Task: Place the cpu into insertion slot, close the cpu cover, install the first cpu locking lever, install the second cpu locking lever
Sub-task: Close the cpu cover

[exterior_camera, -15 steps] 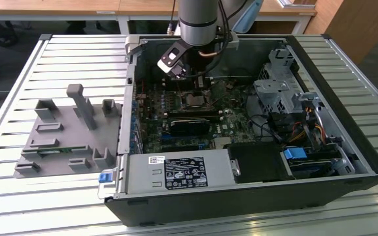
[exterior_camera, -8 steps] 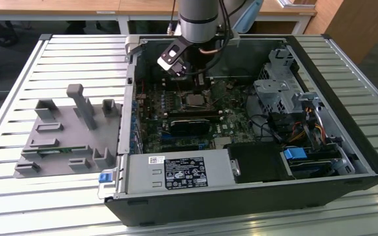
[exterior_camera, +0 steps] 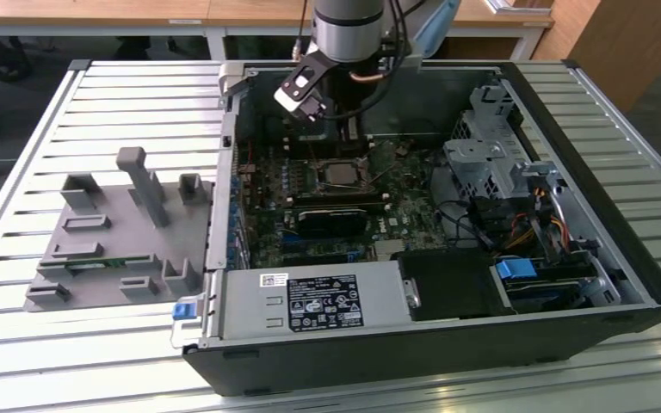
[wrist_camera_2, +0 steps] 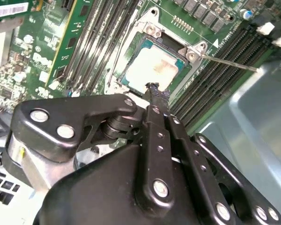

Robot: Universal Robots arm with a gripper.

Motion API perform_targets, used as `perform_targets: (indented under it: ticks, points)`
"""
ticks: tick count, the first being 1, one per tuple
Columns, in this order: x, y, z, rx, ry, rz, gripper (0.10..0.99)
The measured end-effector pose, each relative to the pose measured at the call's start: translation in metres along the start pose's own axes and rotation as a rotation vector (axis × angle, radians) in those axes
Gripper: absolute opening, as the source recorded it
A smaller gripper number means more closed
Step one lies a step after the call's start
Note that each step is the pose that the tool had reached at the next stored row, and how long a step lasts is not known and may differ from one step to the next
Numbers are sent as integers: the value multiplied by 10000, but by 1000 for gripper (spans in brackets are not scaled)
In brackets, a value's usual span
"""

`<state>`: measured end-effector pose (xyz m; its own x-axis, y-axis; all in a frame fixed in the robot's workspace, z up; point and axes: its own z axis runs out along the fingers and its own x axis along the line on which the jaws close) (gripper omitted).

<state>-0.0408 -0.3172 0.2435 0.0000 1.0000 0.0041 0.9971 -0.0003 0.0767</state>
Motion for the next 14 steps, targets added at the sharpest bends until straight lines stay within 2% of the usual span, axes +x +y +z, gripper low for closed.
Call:
perform_targets:
  ticks: [7,9,14]
  points:
    - [1,22,-282,5,-1,-1,106]
    - [1,26,-309,31,-1,-2,106]
    - [-38,27,-309,87,-4,2,106]
